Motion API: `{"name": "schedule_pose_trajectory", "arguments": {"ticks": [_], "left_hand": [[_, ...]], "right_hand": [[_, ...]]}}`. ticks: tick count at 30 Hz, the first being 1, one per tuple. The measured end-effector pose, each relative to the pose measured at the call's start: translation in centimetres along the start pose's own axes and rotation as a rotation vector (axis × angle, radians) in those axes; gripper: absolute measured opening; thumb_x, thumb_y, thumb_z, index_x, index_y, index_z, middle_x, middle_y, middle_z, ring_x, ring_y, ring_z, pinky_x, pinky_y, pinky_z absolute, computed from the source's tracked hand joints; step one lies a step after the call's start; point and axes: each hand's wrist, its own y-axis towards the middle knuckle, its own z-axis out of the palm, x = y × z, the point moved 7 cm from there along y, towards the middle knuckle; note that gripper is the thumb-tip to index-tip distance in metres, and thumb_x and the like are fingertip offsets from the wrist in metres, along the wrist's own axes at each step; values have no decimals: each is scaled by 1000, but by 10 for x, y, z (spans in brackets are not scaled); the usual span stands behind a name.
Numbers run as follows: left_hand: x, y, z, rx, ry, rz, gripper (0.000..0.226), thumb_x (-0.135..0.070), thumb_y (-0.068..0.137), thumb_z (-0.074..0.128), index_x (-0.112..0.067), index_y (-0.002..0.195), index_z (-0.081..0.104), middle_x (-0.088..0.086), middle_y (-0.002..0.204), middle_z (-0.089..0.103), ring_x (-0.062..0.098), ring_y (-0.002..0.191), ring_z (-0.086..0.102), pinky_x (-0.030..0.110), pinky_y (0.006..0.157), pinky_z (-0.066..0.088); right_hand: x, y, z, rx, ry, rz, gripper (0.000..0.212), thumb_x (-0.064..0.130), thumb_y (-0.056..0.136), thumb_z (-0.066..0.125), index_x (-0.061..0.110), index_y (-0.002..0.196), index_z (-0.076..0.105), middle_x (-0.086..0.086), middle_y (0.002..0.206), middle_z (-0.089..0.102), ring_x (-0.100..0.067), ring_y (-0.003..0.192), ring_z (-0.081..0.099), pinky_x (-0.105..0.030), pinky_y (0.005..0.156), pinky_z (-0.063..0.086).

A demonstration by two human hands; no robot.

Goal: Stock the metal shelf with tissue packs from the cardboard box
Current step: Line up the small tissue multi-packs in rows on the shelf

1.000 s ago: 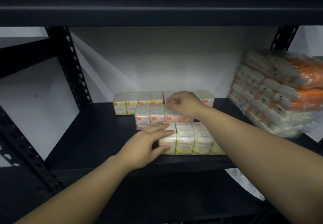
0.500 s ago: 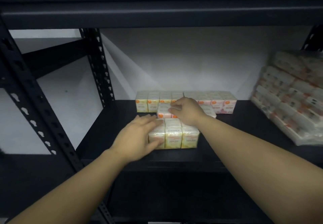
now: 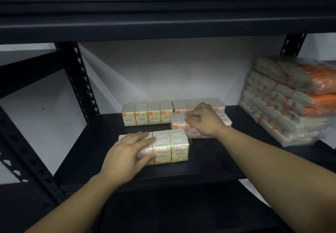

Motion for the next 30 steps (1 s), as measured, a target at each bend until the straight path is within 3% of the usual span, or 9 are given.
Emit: {"name": "schedule_pose_trajectory", "arguments": {"ticks": [3, 8, 12, 20, 25, 27, 30], "left_hand": [[-1, -1, 1, -16, 2, 1, 56, -69, 94, 47, -42, 141, 61, -14, 147, 58, 9, 137, 53, 30, 114, 34], [1, -2, 2, -14, 8, -2, 56, -69, 95, 47, -41, 141, 62, -14, 148, 58, 9, 138, 51, 31, 116, 35], [1, -3, 2, -21, 17, 0, 55, -68, 96, 47, -41, 141, 61, -14, 148, 57, 8, 139, 49, 29, 116, 34], [0, -3, 2, -12, 26, -3, 55, -68, 96, 47, -41, 142, 60, -14, 149, 57, 8, 140, 49, 28, 114, 33], [-1, -2, 1, -7, -4, -13, 55, -69, 94, 48, -43, 141, 60, -16, 149, 56, 7, 140, 48, 28, 115, 31], [-1, -2, 0, -5, -13, -13, 56, -69, 94, 48, -43, 142, 60, -16, 150, 55, 7, 140, 47, 28, 115, 30], [-1, -2, 0, -12, -16, -10, 56, -69, 94, 47, -43, 142, 60, -15, 149, 56, 8, 140, 49, 29, 116, 30]], "right_hand": [[-6, -4, -2, 20, -181, -55, 48, 61, 98, 55, 34, 136, 64, 2, 122, 48, -19, 120, 40, -45, 111, 37], [-13, -5, 0, 84, -394, -139, 82, 88, 77, 45, 41, 145, 48, 3, 128, 42, -20, 120, 38, -44, 106, 33], [-20, 2, 0, 45, -456, -167, 78, 85, 82, 52, 40, 146, 46, 2, 127, 41, -20, 118, 38, -44, 105, 33], [-15, 14, 5, 71, -534, -198, 76, 81, 89, 45, 35, 149, 42, -1, 129, 41, -22, 118, 39, -44, 104, 35], [-10, 3, 1, 44, -487, -157, 76, 79, 86, 54, 37, 148, 43, 0, 133, 43, -23, 122, 39, -44, 106, 32], [-8, -8, -3, -18, -470, -130, 76, 78, 86, 57, 37, 148, 46, 0, 135, 46, -23, 125, 40, -44, 105, 30], [-11, -28, -15, -244, -463, -20, 69, 75, 86, 60, 32, 141, 57, -5, 133, 52, -28, 124, 44, -49, 104, 34]]}}
